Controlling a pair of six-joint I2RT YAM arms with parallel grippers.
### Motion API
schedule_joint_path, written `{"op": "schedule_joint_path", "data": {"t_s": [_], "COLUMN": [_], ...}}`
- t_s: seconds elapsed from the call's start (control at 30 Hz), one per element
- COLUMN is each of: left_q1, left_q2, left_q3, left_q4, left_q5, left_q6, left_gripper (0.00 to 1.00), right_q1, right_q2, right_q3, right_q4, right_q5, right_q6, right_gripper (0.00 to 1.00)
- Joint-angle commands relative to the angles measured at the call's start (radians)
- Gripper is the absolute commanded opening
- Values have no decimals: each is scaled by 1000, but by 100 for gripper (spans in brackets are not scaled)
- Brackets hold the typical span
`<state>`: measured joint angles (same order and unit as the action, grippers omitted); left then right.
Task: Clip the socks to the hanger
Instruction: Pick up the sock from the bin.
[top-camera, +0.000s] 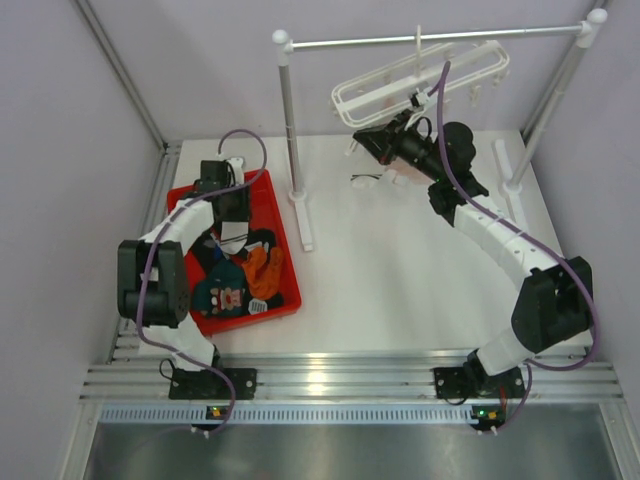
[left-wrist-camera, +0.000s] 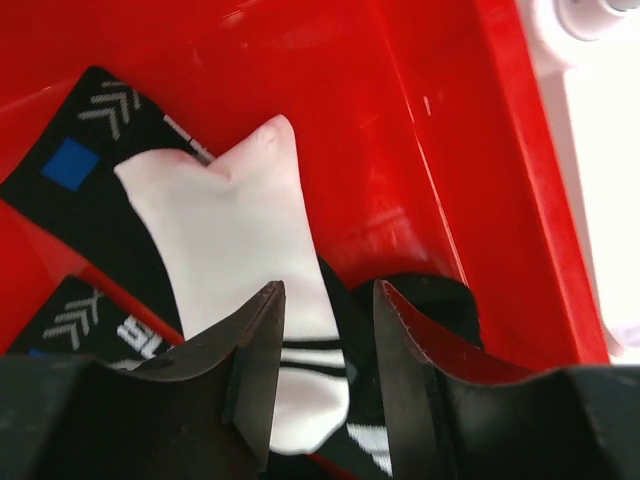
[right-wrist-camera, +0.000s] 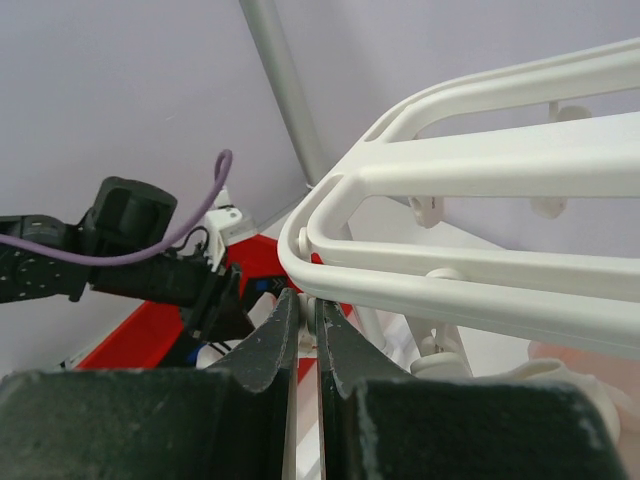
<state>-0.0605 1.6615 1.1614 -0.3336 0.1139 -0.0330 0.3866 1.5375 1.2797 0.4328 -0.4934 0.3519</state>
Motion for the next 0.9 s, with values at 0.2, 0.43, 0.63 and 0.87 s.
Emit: {"op": "schedule_joint_path", "data": {"t_s": [0.2, 0.43, 0.63, 0.87], "left_q1": [1, -22, -47, -71], "left_q2": [193, 287, 308, 193], "left_q3": [124, 170, 196, 156], "left_q4": [5, 15, -1, 24], "left_q5": [-34, -60, -25, -34], "left_q6": [48, 85, 114, 185], "left_gripper": [43, 35, 3, 0], "right_q1": [-20, -26, -29, -29], "right_q2": [-31, -23, -22, -31], "right_q3": [56, 53, 53, 47], "right_q4": [0, 4, 6, 3], "right_q5": [-14, -19, -17, -22], "right_q6": [-2, -1, -2, -1], "right_gripper": [0, 0, 0, 0]}}
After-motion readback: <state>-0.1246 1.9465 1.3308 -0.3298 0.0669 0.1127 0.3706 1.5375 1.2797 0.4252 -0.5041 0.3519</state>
